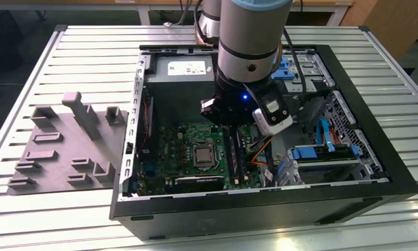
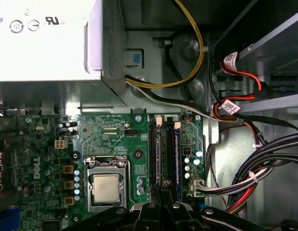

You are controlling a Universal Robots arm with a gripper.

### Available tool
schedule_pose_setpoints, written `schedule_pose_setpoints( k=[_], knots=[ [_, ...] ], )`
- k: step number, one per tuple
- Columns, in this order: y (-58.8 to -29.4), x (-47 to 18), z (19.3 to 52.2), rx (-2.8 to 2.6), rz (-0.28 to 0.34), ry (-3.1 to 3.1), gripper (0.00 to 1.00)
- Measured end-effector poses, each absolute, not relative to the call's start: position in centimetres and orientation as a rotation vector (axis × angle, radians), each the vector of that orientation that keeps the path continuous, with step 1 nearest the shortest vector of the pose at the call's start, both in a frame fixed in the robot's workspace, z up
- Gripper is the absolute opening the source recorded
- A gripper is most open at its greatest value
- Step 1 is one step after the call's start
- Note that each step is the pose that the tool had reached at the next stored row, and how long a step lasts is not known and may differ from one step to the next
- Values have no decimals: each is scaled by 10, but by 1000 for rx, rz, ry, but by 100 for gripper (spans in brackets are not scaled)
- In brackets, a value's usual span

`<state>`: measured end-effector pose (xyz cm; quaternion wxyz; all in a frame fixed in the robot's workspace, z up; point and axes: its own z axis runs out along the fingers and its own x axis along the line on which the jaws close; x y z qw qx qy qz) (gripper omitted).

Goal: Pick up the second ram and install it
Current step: 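Insert the second ram into the second slot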

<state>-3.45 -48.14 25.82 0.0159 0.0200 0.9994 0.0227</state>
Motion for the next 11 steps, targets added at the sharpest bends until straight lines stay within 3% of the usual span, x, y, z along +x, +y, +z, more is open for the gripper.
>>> schedule_pose_setpoints(
  k=[11],
  knots=[
    [-481,-31,249,62,71,3108,11]
  ],
)
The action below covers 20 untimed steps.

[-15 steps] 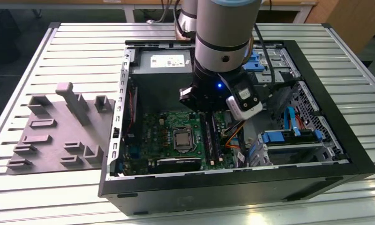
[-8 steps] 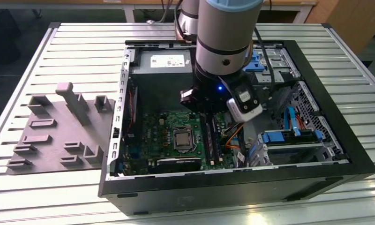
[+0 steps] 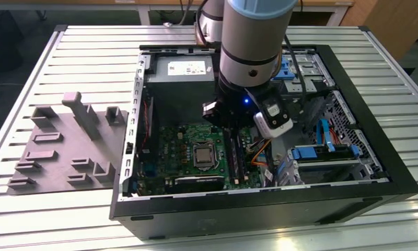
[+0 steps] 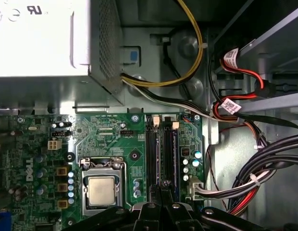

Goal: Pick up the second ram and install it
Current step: 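Insert the second ram into the second slot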

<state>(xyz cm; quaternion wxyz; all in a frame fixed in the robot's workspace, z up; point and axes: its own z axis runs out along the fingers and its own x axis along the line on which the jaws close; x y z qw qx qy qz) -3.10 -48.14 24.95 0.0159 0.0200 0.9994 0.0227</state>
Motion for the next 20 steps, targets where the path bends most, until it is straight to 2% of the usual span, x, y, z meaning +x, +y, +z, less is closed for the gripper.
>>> schedule_pose_setpoints(
  k=[20],
  knots=[
    [-481,-29,237,55,76,3109,11]
  ],
)
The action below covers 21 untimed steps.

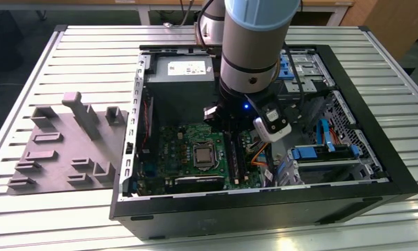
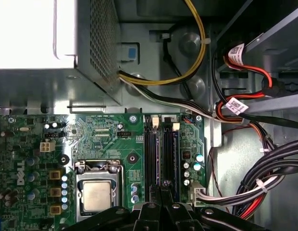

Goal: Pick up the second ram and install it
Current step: 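Insert the second ram into the second slot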

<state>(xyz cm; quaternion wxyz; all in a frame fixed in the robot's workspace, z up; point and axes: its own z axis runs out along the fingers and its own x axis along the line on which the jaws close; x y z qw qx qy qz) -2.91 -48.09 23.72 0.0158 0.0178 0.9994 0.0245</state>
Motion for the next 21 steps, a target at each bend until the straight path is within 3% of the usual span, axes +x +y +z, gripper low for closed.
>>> schedule_pose_setpoints(
  k=[21],
  knots=[
    [-480,-29,231,41,90,3109,11]
  ],
)
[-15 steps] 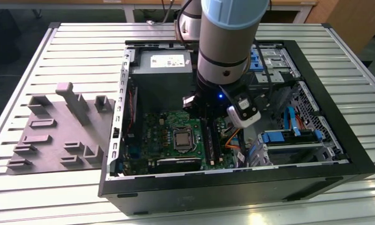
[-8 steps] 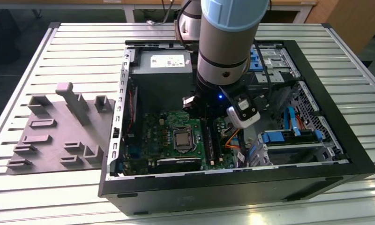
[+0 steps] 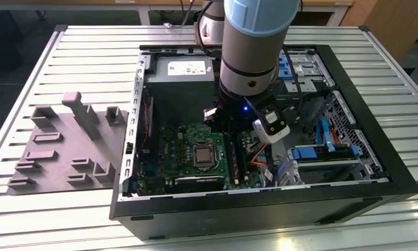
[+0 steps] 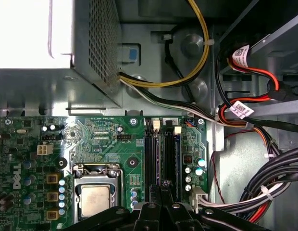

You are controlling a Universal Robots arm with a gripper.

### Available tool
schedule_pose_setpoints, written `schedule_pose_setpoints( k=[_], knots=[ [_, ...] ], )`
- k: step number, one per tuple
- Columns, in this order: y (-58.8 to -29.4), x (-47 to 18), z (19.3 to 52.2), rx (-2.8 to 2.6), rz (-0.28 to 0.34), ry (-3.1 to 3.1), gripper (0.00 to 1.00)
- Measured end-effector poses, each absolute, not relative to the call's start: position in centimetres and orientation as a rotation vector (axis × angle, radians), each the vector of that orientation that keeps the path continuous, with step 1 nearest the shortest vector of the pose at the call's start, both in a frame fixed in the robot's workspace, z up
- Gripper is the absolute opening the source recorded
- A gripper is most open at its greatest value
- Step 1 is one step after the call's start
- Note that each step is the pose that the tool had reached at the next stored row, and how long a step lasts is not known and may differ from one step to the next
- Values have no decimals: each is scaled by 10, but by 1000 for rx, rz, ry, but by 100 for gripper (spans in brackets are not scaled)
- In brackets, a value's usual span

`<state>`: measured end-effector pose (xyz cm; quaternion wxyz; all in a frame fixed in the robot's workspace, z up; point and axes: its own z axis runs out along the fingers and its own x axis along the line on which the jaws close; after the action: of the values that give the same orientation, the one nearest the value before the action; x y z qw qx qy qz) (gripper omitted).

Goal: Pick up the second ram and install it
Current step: 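Insert the second ram into the second slot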

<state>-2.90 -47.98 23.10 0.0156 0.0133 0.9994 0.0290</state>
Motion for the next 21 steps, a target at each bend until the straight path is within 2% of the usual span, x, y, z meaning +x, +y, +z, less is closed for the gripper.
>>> schedule_pose_setpoints(
  k=[21],
  knots=[
    [-480,-29,228,31,91,3109,11]
  ],
)
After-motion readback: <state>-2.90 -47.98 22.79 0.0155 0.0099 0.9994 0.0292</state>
